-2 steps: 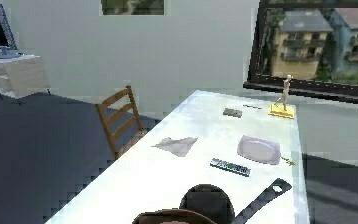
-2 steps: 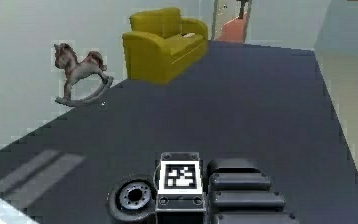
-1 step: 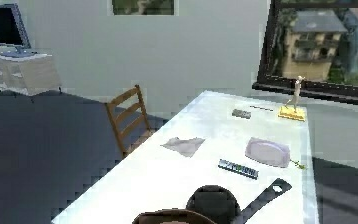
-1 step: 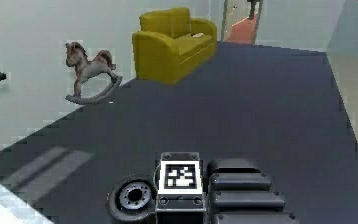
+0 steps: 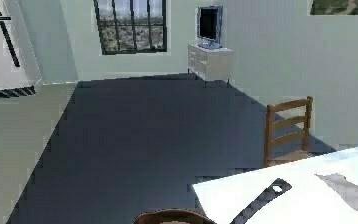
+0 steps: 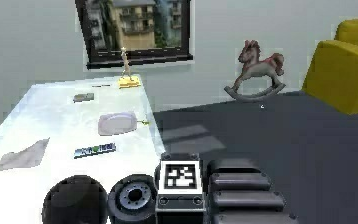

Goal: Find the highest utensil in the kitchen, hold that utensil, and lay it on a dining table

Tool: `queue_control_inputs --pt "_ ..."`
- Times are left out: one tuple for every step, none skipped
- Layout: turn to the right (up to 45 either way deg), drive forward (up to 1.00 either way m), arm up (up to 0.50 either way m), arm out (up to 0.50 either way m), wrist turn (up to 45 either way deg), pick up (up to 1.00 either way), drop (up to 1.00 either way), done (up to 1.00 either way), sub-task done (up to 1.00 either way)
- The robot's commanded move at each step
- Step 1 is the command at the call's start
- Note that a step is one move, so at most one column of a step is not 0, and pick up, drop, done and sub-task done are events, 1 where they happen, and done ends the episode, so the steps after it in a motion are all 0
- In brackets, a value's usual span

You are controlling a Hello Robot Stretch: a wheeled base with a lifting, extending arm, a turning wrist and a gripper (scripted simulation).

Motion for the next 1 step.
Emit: queue_control_inputs --pt "0.0 0.3 0.0 0.0 0.0 0.0 0.0 0.0 0.0"
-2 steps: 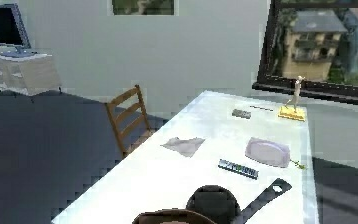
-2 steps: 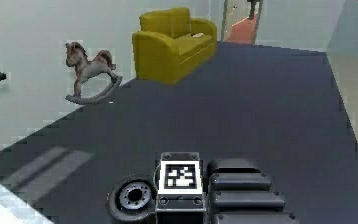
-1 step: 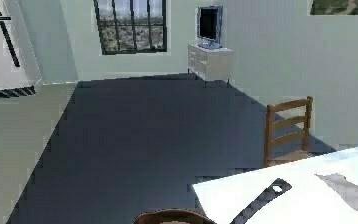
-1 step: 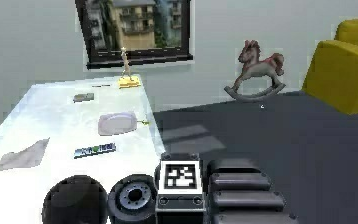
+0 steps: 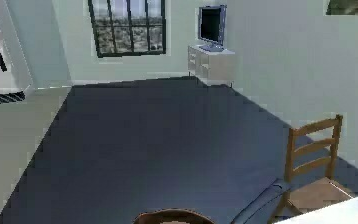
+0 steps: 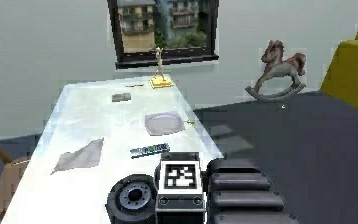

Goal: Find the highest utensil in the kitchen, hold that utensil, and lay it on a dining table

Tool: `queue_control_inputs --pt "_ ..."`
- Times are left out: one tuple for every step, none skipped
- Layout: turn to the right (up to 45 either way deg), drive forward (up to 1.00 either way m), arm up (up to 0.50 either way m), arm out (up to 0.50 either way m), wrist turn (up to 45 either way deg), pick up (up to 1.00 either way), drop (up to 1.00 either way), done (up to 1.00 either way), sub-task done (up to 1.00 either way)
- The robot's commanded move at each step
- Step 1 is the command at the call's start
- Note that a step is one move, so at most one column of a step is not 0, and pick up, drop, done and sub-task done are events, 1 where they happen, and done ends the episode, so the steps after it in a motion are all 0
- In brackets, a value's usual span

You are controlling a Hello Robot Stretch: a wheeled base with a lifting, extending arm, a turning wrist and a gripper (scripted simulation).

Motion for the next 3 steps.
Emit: queue_control_inputs --pt "45.0 0.0 0.0 0.0 0.0 0.0 0.0 0.0 0.0" --pt "45.0 0.0 0.0 0.0 0.0 0.0 0.0 0.0 0.0" --pt "45.0 0.0 0.0 0.0 0.0 0.0 0.0 0.0 0.0"
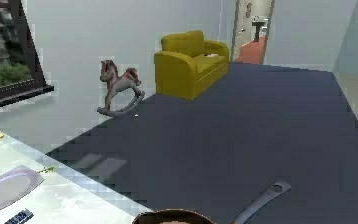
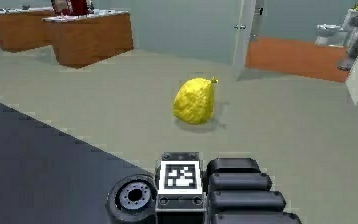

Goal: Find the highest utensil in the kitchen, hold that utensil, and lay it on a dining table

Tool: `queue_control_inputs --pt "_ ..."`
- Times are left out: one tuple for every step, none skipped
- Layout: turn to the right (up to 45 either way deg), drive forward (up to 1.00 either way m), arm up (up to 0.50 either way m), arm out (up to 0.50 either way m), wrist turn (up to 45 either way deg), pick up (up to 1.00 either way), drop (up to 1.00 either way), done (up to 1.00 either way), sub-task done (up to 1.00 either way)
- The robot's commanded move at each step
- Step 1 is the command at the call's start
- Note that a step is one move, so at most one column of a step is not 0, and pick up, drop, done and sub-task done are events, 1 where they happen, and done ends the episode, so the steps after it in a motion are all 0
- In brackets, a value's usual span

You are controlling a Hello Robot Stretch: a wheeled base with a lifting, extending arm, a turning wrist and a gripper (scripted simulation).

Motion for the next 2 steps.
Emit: queue_control_inputs --pt "9.0 0.0 0.0 0.0 0.0 0.0 0.0 0.0 0.0" --pt "3.0 0.0 0.0 0.0 0.0 0.0 0.0 0.0 0.0"
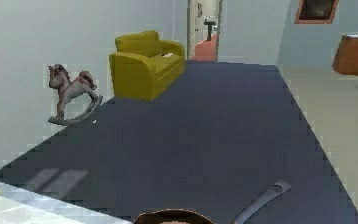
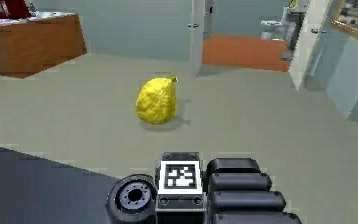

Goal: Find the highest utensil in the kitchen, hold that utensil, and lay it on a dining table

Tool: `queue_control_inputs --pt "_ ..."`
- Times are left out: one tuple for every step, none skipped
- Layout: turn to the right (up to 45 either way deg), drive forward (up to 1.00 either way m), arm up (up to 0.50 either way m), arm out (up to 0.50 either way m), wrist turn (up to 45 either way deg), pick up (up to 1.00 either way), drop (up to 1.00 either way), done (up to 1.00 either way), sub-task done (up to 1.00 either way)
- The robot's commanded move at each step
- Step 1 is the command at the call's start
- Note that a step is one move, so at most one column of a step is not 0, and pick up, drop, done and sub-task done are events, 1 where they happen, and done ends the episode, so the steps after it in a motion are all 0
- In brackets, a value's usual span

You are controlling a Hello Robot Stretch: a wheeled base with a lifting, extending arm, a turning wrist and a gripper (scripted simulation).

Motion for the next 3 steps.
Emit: queue_control_inputs --pt "-45.0 0.0 0.0 0.0 0.0 0.0 0.0 0.0 0.0" --pt "-45.0 0.0 0.0 0.0 0.0 0.0 0.0 0.0 0.0" --pt "-45.0 0.0 0.0 0.0 0.0 0.0 0.0 0.0 0.0"
